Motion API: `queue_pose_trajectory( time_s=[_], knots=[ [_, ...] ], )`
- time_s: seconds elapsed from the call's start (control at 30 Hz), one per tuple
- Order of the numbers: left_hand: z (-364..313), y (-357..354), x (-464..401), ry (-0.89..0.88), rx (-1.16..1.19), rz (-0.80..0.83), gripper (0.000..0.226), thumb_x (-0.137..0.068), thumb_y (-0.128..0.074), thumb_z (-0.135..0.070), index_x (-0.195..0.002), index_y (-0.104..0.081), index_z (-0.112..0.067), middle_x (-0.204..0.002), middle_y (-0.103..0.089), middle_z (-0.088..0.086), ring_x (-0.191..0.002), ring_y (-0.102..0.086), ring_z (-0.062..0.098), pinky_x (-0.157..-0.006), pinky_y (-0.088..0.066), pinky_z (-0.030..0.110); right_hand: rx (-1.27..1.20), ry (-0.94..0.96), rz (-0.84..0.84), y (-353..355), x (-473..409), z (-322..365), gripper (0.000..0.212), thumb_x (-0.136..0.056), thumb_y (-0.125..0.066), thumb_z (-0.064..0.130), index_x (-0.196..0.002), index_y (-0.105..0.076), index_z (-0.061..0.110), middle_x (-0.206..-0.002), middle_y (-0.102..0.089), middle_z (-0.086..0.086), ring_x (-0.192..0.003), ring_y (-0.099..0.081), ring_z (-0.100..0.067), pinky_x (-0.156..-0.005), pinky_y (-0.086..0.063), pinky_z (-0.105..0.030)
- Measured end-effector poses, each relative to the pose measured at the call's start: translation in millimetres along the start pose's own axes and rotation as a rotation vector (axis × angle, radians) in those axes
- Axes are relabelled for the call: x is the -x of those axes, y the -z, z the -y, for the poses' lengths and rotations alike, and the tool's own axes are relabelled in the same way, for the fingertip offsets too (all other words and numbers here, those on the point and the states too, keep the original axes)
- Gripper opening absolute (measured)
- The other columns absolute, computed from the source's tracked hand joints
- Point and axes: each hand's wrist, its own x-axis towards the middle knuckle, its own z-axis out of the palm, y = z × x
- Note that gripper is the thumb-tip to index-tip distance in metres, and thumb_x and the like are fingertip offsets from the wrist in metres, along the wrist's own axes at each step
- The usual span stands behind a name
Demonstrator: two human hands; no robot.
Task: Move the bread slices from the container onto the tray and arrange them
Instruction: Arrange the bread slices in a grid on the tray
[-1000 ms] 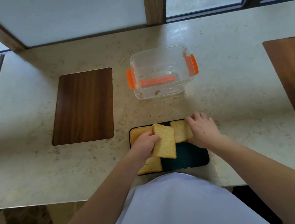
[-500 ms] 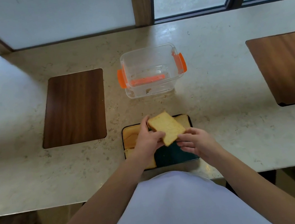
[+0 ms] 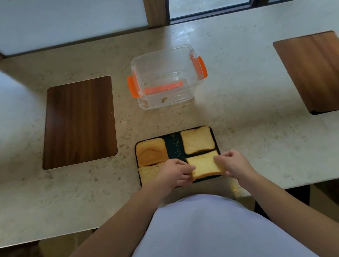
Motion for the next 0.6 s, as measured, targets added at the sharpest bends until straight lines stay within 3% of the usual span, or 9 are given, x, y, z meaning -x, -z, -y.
queue_pose_trajectory(
  time_s=[0.07,0.13,0.27,0.47,0.6],
  knots=[
    [1.1,-2.3,-0.5,0.005,0.006,0.016,0.029,-0.083,-0.077,-0.012,-0.107,-0.064,-0.003,-0.102,-0.073,0.019,-0.085,-0.076,0.025,-0.077,-0.062,0.037,0.06,0.033,-0.007,1.8,0.2,-2.4,0.011,-0.092,-0.064,0.026,-0.097,-0.061,0.016,-0.101,-0.064,-0.006,-0.089,-0.061,-0.019,-0.067,-0.055,-0.033],
    [1.0,-3.9,-0.7,-0.002,-0.001,0.005,0.027,-0.084,-0.076,-0.009,-0.108,-0.064,-0.003,-0.102,-0.073,0.018,-0.084,-0.076,0.024,-0.074,-0.062,0.034,0.117,0.072,0.001,4.1,-0.8,-5.3,0.007,-0.092,-0.061,0.024,-0.097,-0.062,0.019,-0.1,-0.065,-0.002,-0.088,-0.061,-0.017,-0.07,-0.057,-0.035],
    [-1.1,-7.1,-1.9,-0.031,-0.063,-0.037,0.032,-0.083,-0.077,-0.008,-0.111,-0.062,-0.007,-0.107,-0.071,0.014,-0.095,-0.072,0.023,-0.086,-0.06,0.037,0.14,0.131,0.01,5.9,-0.8,-9.4,0.02,-0.089,-0.061,0.021,-0.108,-0.065,0.023,-0.102,-0.067,0.004,-0.092,-0.062,-0.012,-0.084,-0.057,-0.041],
    [-1.6,-12.1,-1.7,-0.052,-0.221,-0.1,0.038,-0.085,-0.075,-0.012,-0.121,-0.062,-0.008,-0.115,-0.067,0.009,-0.105,-0.064,0.019,-0.086,-0.057,0.03,0.21,0.181,0.038,6.4,-3.5,-11.0,0.039,-0.09,-0.06,0.021,-0.129,-0.063,0.018,-0.116,-0.065,0.001,-0.101,-0.059,-0.013,-0.079,-0.048,-0.029],
    [0.0,-13.1,-3.9,-0.054,-0.237,-0.119,0.043,-0.09,-0.069,-0.009,-0.131,-0.056,-0.007,-0.118,-0.065,0.01,-0.104,-0.065,0.02,-0.091,-0.057,0.034,0.274,0.212,0.041,8.9,-4.4,-13.5,0.039,-0.09,-0.06,0.024,-0.129,-0.061,0.018,-0.106,-0.063,0.006,-0.092,-0.058,-0.005,-0.069,-0.047,-0.025]
  ],
)
